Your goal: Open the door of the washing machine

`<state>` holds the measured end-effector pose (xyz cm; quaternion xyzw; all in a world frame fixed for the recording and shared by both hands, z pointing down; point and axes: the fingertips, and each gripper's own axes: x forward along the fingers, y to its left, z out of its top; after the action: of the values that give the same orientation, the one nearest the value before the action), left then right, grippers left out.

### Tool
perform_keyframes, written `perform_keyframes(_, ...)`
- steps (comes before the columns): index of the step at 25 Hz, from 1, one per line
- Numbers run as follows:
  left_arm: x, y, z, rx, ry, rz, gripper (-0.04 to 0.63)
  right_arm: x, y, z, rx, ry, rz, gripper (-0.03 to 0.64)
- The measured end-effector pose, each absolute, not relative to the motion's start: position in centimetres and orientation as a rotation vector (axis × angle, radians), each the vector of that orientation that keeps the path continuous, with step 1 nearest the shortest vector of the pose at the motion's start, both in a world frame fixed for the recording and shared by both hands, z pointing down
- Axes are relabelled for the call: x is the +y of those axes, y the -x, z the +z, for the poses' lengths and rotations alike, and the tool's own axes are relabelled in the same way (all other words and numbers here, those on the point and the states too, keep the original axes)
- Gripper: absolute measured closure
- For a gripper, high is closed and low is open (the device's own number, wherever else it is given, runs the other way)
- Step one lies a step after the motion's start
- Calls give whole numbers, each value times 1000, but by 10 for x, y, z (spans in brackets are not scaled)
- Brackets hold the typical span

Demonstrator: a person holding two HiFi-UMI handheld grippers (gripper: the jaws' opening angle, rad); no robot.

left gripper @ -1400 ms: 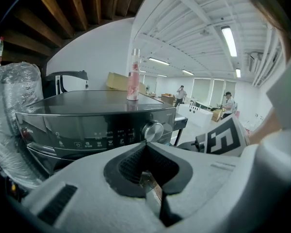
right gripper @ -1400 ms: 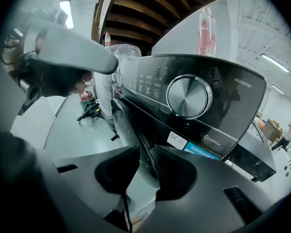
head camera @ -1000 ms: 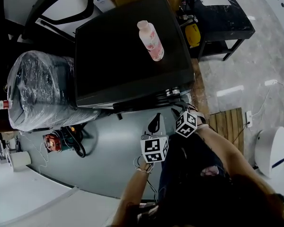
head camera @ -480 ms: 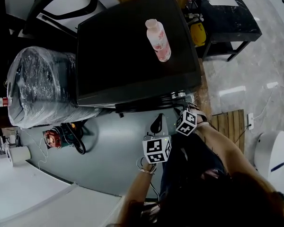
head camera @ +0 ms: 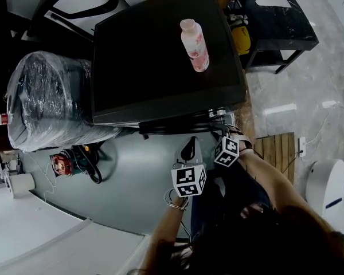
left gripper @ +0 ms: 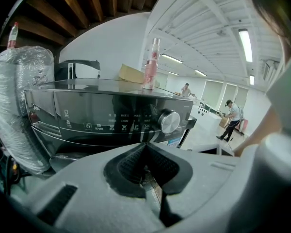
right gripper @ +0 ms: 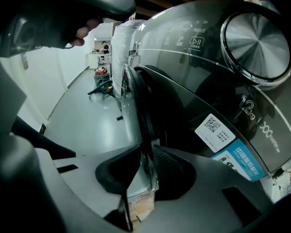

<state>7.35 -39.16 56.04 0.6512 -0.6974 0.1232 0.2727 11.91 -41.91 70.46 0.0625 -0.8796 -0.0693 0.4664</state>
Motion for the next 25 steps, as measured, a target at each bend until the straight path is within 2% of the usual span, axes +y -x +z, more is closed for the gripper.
perform_keyframes(25,-316,-58,553,-1690,-1978,386,584,-360,-131,712,-2068,-369,-135,537)
